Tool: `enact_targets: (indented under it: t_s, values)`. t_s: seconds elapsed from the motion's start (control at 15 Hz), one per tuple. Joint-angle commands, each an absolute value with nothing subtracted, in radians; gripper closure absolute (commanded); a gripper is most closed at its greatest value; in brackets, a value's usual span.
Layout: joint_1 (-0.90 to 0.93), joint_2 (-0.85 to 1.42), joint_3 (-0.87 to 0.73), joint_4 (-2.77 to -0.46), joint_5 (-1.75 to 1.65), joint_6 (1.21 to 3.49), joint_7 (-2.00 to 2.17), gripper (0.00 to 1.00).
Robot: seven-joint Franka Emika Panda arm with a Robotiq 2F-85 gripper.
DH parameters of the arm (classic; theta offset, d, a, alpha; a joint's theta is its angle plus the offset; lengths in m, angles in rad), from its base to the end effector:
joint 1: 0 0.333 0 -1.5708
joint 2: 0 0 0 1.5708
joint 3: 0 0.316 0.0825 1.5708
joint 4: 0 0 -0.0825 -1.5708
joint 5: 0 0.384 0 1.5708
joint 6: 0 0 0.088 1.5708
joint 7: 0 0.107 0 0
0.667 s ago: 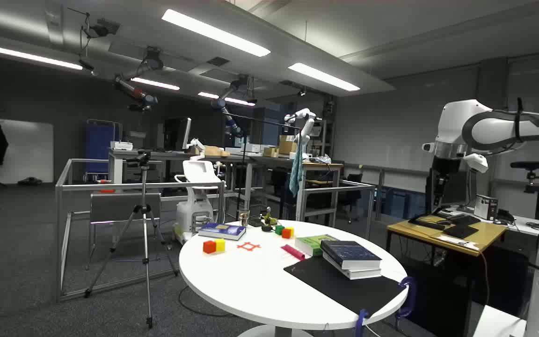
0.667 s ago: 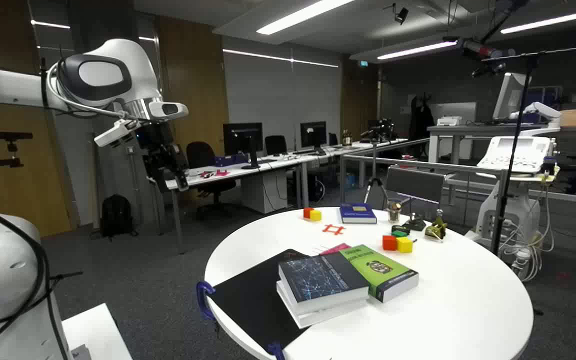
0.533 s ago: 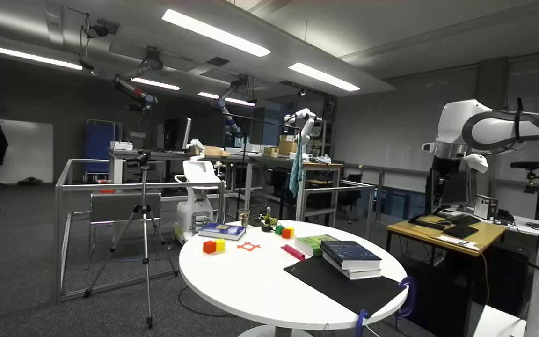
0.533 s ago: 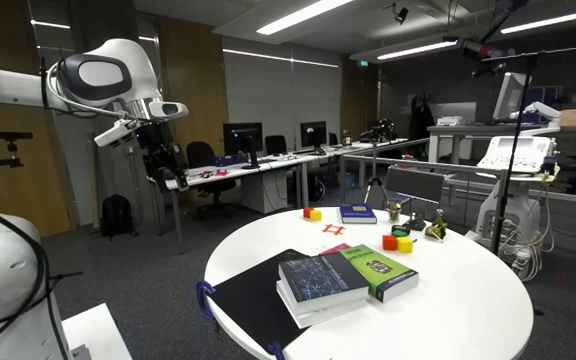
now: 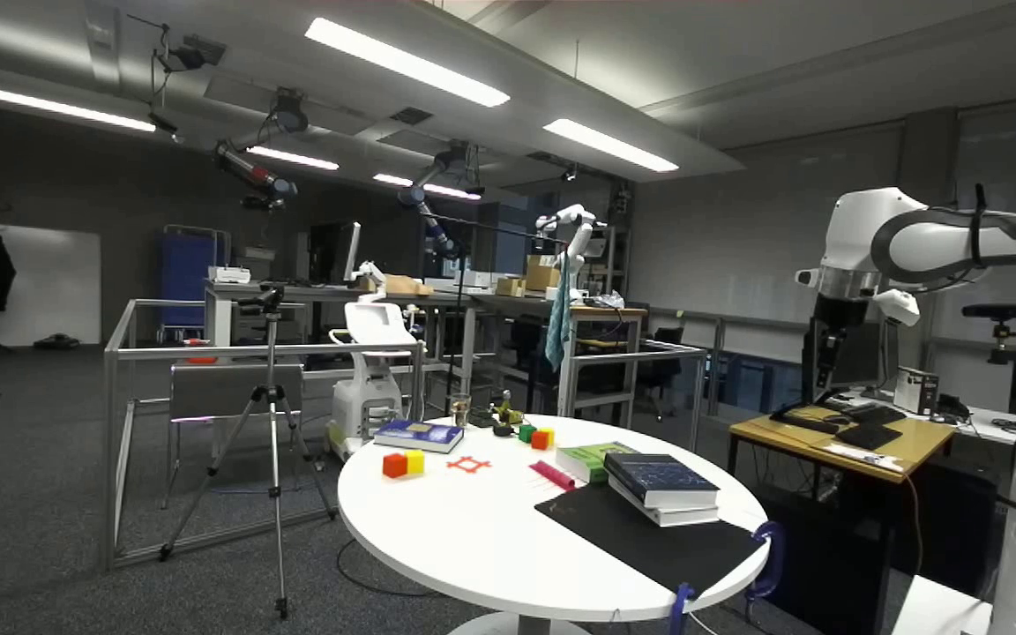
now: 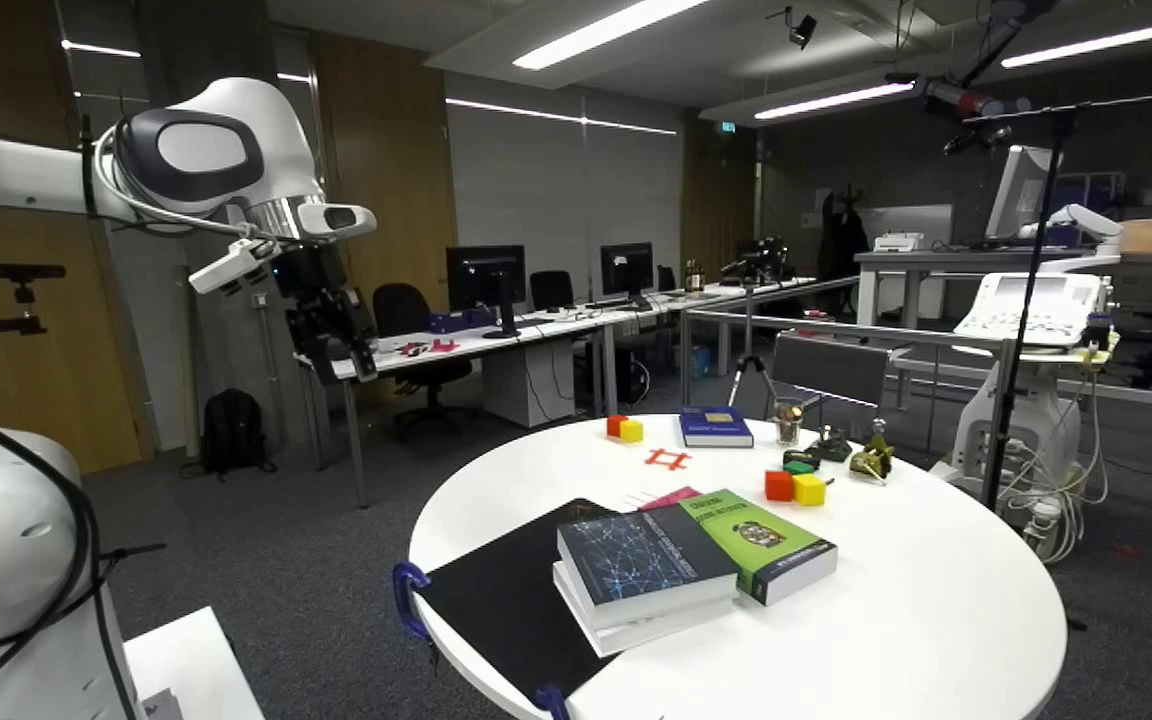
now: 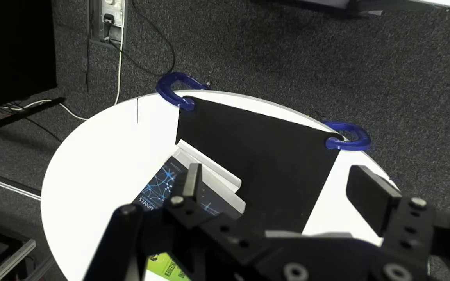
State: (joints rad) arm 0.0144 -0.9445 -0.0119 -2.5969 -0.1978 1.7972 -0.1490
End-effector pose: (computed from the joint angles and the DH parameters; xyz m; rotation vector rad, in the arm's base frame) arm 0.2846 -0.0165 0.5443 2.9269 0.2733 0.1933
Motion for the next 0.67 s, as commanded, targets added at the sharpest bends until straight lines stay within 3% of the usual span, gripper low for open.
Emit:
enact_targets:
  t_s: [0.0,0.6]
  values:
    - [0.009,-0.918,-0.018,-2.595,-0.193,1.876,-0.097,0.00]
    - [-0.181,-0.669,-0.025,-2.469,-0.212,2.045,0.203,0.00]
